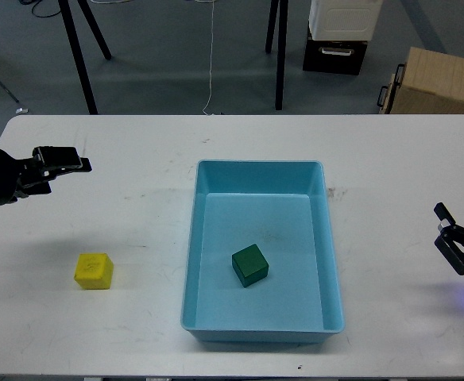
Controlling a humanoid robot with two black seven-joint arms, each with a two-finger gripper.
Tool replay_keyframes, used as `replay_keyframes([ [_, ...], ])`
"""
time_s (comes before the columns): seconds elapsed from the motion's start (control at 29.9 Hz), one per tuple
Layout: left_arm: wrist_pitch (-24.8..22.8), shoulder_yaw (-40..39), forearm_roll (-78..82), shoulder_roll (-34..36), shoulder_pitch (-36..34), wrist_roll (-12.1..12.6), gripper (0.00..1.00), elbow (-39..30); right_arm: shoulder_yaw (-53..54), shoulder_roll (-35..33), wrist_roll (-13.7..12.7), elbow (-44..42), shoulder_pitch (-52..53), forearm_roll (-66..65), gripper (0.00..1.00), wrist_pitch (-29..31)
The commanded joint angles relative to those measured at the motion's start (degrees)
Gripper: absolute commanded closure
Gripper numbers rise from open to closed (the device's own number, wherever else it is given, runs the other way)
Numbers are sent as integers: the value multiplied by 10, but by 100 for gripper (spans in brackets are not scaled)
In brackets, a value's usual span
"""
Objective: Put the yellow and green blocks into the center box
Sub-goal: 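Lower the left gripper onto the yellow cube and close it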
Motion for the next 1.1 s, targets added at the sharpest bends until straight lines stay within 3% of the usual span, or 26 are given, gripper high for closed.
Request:
replay_keyframes([
  [0.0,0,85,53,-22,-16,14,0,-5,1,0,0,0,-1,-1,1,0],
  [0.17,0,123,99,-33,-13,14,0,-22,-2,0,0,-8,-1,-2,1,0],
  [1.07,0,127,103,-96,52,14,1,19,1,0,0,-8,-7,-15,1,0],
])
